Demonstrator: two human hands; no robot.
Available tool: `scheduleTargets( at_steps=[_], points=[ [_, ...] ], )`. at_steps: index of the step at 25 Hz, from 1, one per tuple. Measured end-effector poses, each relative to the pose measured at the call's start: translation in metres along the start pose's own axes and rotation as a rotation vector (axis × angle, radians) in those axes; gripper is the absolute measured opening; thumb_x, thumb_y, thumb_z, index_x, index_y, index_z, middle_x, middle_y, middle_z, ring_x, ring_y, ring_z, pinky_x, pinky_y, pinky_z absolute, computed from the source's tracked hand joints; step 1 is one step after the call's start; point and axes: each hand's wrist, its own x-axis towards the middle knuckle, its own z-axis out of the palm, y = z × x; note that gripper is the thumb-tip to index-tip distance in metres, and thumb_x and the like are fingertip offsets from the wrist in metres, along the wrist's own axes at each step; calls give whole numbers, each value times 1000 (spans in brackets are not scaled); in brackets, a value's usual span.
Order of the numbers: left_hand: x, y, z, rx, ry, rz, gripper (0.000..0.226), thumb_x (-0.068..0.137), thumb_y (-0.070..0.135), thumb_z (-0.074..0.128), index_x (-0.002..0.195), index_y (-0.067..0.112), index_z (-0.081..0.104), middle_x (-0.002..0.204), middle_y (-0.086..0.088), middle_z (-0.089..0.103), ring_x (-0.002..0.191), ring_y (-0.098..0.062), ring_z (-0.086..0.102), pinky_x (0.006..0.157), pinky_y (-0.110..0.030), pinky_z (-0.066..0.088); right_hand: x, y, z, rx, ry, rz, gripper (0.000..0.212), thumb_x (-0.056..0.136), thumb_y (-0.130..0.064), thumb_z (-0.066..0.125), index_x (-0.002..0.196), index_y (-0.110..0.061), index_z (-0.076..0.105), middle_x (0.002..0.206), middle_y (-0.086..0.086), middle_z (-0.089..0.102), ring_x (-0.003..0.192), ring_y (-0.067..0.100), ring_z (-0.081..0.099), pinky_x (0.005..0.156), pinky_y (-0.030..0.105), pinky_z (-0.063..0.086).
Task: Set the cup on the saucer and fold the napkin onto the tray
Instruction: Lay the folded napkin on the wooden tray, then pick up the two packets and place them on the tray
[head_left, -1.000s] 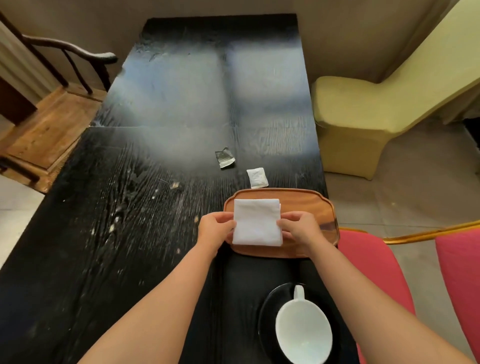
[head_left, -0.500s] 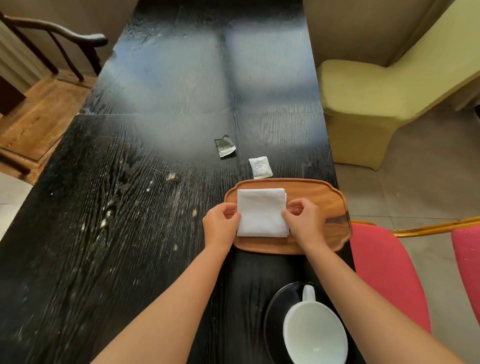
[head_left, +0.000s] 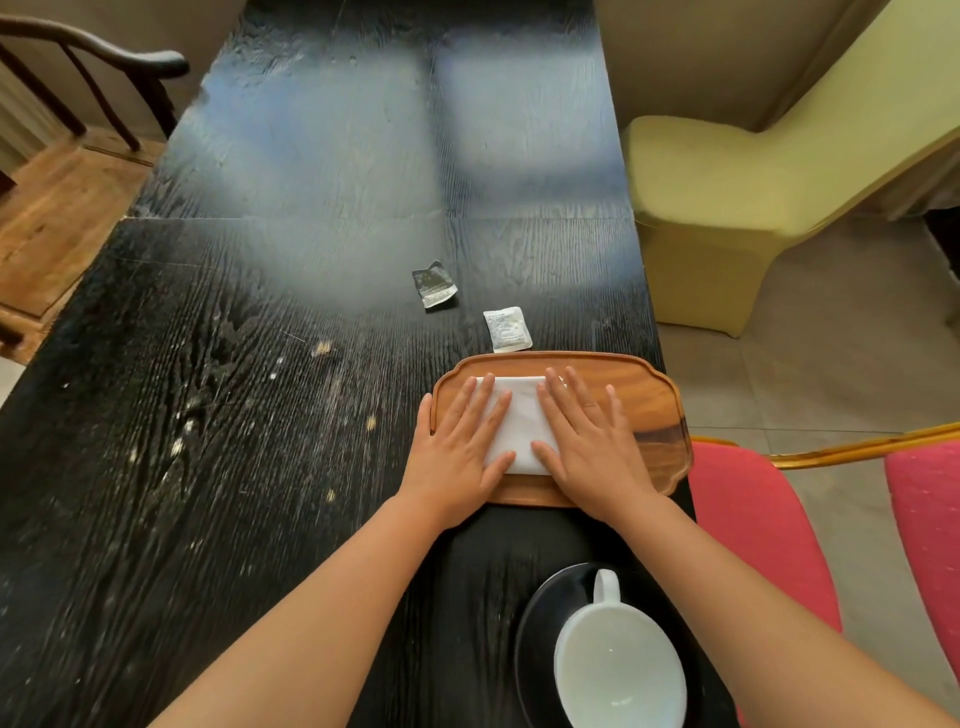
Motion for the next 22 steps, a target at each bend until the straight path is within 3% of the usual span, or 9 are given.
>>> scheduleTargets(
  at_steps=[2, 7, 9, 11, 13, 15, 16, 18, 22],
  points=[
    [3, -3, 1, 12, -6, 28, 66, 94, 53, 27, 141, 33, -13, 152, 8, -19, 137, -12, -25, 112, -47, -14, 1, 6, 7, -16, -46, 1, 66, 94, -49, 24, 148, -19, -2, 156, -4, -12, 135, 14, -28, 114, 47, -8],
    [5, -5, 6, -13, -19, 5, 66, 93, 54, 29, 142, 34, -11, 152, 10, -18, 138, -8, -24, 111, -50, -15, 5, 8, 12, 4, -50, -13, 67, 93, -51, 21, 148, -20, -1, 151, -9, -21, 135, 10, -30, 112, 49, -10],
    [4, -2, 3, -4, -42, -3, 66, 93, 54, 27, 145, 33, -8, 150, 11, -21, 136, -8, -27, 111, -53, -15, 4, 7, 9, 29, -54, -8, 67, 93, -50, 24, 148, -21, 0, 156, -8, -13, 138, 10, -25, 112, 51, -12],
    [4, -1, -3, -18, -67, 7, 65, 93, 54, 27, 148, 32, -2, 151, 10, -21, 137, -9, -26, 110, -56, -14, 5, 5, 2, 90, -31, 1, 65, 92, -48, 31, 148, -20, 13, 159, -5, 4, 143, 11, -12, 111, 52, -13],
    [7, -7, -15, -59, -24, 83, 61, 94, 51, 30, 148, 27, 15, 158, 5, 0, 145, -11, -4, 111, -56, -10, 13, 1, -9, 186, 104, 15, 53, 90, -43, 44, 137, -17, 41, 149, 2, 37, 143, 16, 17, 112, 54, -5],
    [16, -21, -33, -164, 165, 159, 47, 92, 40, 39, 132, 17, 49, 143, -4, 48, 134, -17, 40, 113, -55, 5, 35, -1, -20, 245, 269, 79, 36, 89, -36, 51, 117, -16, 59, 124, 4, 60, 125, 22, 47, 112, 53, 11],
    [26, -33, -41, -202, 281, 143, 39, 90, 34, 42, 119, 15, 60, 125, -4, 62, 120, -19, 55, 112, -54, 12, 50, -2, -25, 272, 296, 144, 33, 89, -35, 52, 114, -16, 61, 116, 4, 62, 116, 23, 52, 109, 49, 20],
    [53, -59, -58, -252, 359, -3, 25, 90, 23, 48, 105, 14, 65, 108, -2, 69, 106, -20, 61, 111, -50, 16, 80, -3, -34, 327, 242, 301, 35, 90, -36, 51, 117, -15, 59, 115, 7, 62, 111, 25, 52, 99, 43, 32],
    [117, -111, -72, -354, 281, -322, 31, 93, 23, 50, 120, 13, 59, 123, -5, 63, 117, -22, 55, 108, -45, 25, 132, -7, -35, 381, -3, 531, 45, 84, -45, 57, 114, -11, 59, 118, 11, 60, 113, 31, 51, 92, 41, 40]
  ],
)
